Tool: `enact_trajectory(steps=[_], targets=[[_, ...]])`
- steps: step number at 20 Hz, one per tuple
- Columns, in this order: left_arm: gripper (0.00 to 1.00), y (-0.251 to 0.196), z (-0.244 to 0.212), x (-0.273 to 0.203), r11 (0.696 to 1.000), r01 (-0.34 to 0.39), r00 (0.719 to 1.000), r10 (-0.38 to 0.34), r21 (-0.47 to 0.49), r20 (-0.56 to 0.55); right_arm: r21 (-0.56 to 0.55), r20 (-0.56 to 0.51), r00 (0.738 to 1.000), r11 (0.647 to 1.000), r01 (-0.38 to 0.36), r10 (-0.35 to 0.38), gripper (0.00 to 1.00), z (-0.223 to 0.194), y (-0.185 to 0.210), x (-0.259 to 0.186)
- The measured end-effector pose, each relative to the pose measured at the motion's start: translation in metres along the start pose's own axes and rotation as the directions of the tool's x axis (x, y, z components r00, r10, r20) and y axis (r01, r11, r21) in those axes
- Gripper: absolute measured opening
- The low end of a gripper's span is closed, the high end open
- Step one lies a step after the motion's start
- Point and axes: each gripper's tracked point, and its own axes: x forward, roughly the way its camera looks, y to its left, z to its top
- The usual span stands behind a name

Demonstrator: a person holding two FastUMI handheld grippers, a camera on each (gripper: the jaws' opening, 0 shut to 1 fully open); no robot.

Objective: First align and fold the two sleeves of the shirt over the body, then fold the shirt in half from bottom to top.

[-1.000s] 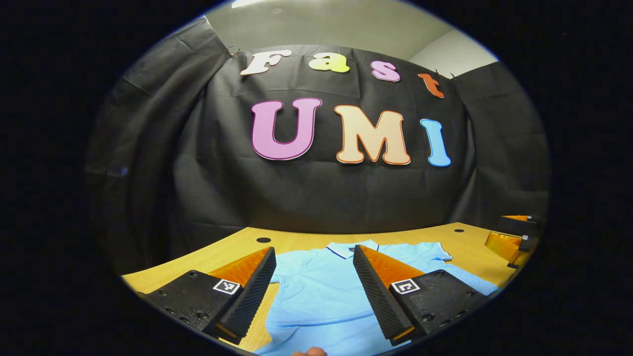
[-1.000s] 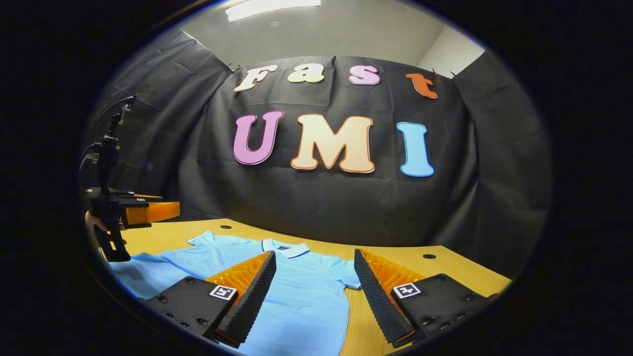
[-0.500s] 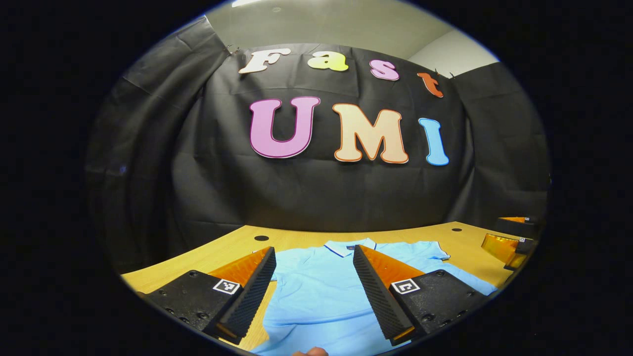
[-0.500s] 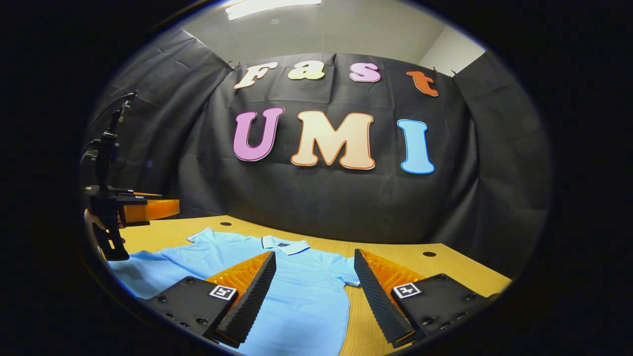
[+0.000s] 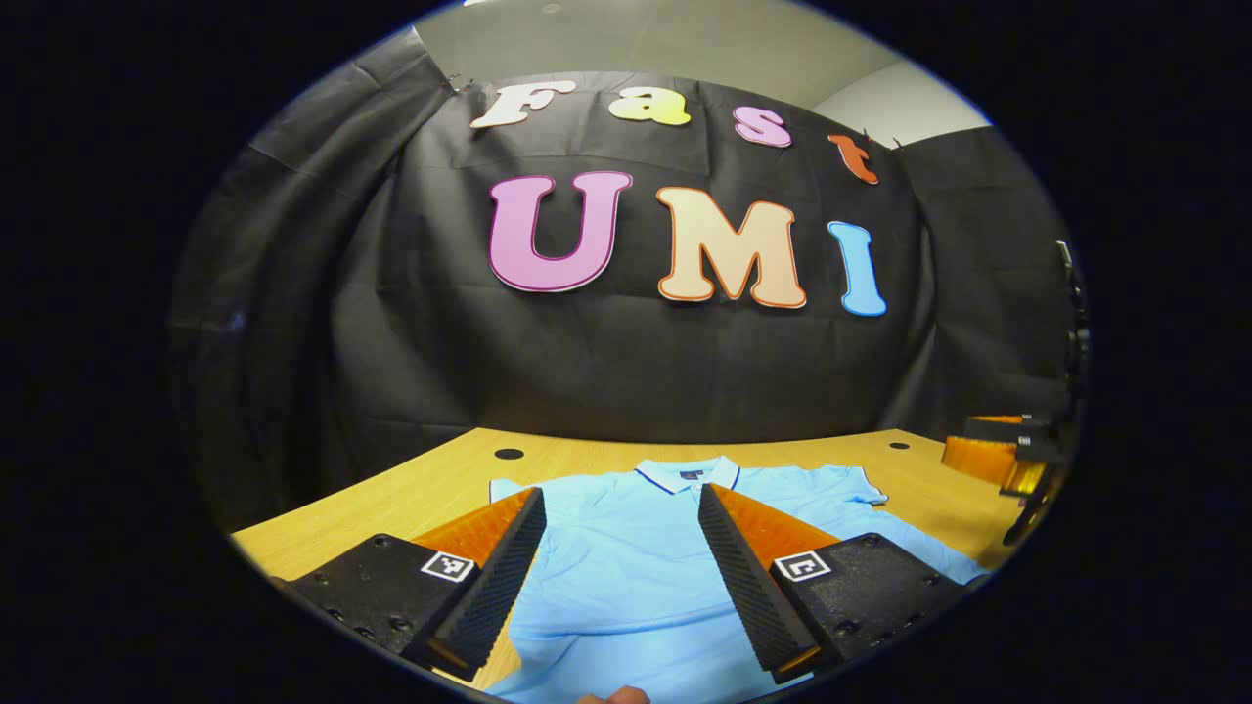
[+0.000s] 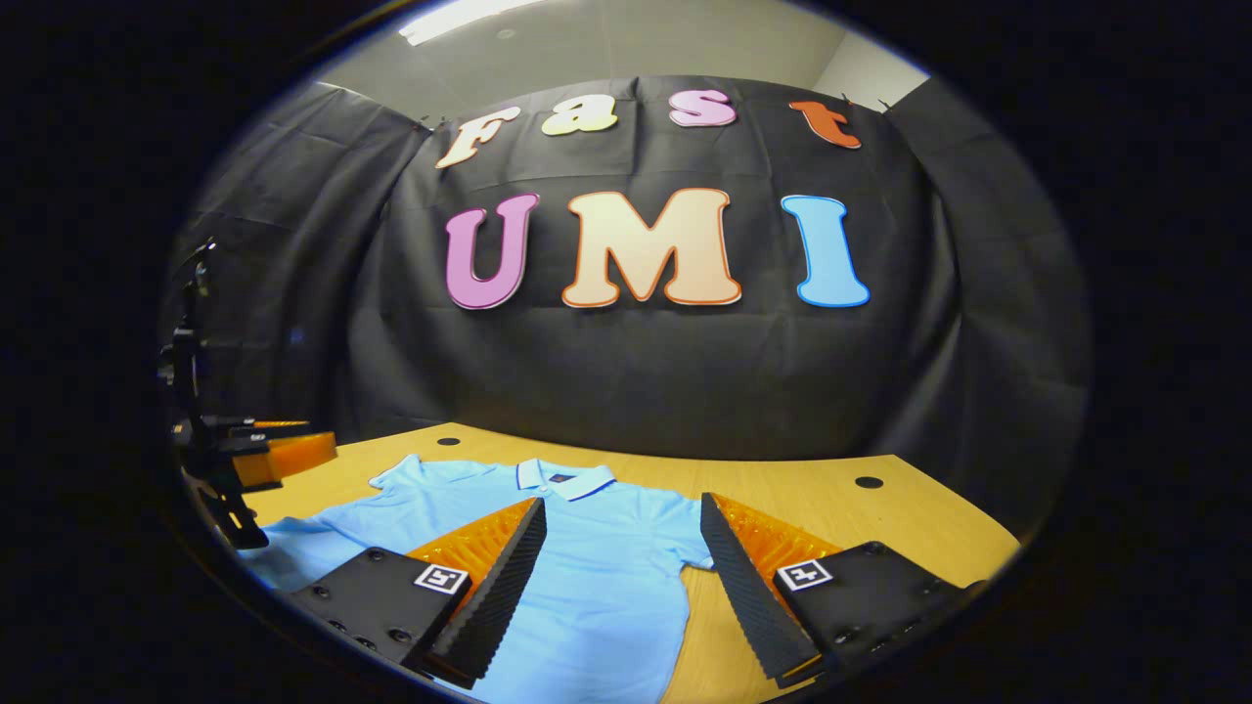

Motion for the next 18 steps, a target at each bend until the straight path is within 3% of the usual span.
enact_trajectory(steps=[3,6,9,18], targets=[[0.95,0.003,-0.003,0.002,1.0,-0.002,1.0,0.002,0.004,-0.01,-0.01,-0.074,0.996,0.999,0.045,-0.046,0.98,0.001,-0.031,0.042],[0.95,0.005,0.002,0.0,1.0,-0.006,1.0,0.006,0.016,0.001,0.053,-0.186,0.981,0.997,0.057,-0.046,0.98,-0.017,-0.046,0.083],[0.95,0.009,0.006,0.001,1.0,-0.007,1.0,0.007,0.016,0.01,0.032,-0.338,0.938,0.995,0.097,-0.081,0.99,-0.056,-0.067,0.116],[0.94,0.033,0.0,0.007,0.999,-0.05,0.999,0.05,-0.003,-0.015,0.042,-0.519,0.844,0.981,0.188,-0.139,0.99,-0.136,-0.091,0.159]])
